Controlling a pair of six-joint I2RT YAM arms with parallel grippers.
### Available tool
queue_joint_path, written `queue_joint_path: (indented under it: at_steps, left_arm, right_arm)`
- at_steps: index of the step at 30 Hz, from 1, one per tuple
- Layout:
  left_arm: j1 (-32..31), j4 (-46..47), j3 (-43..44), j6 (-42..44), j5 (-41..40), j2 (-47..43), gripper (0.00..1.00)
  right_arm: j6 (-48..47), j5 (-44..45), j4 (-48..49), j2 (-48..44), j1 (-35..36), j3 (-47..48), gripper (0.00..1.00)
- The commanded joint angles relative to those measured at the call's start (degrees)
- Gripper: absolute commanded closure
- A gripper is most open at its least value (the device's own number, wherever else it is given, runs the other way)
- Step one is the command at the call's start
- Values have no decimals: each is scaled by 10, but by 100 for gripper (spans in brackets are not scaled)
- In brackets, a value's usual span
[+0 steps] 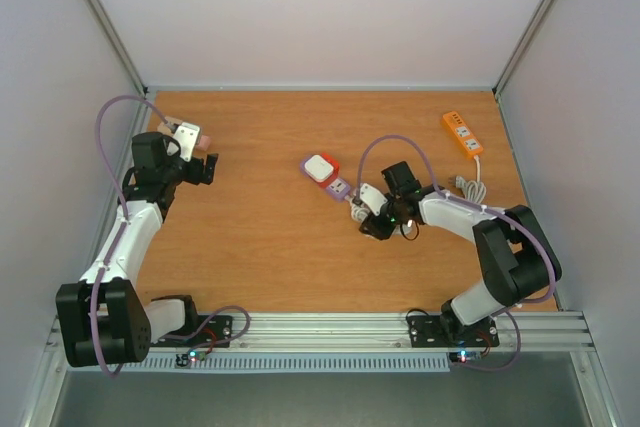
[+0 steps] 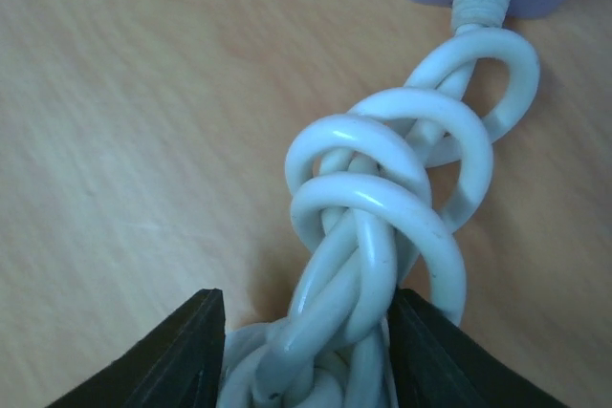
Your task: Pull the plug off the socket
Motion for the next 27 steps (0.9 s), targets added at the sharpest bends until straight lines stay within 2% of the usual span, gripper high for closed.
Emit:
queue_joint_path:
  at_steps: [1, 5, 10, 14, 21, 27]
  left_arm:
    - [1, 16, -3, -2, 10, 0, 0]
    - [0, 17, -3, -2, 11, 1, 0]
    - [0, 17, -4, -2, 13, -4, 0]
    - [0, 17, -5, -2, 14, -7, 0]
    - [0, 16, -6, -2, 15, -10, 0]
    - [0, 16, -7, -2, 14, -13, 0]
  right_arm:
    - [-31, 52, -21, 7, -51, -11, 47]
    - [-19, 20, -21, -2, -67, 7, 29]
    - [-10, -21, 0, -15, -69, 14, 19]
    - [-9, -60, 17, -22, -70, 25, 16]
    - [-8, -124, 106, -11, -75, 36, 16]
    - [-25, -159, 130, 24, -76, 66, 23]
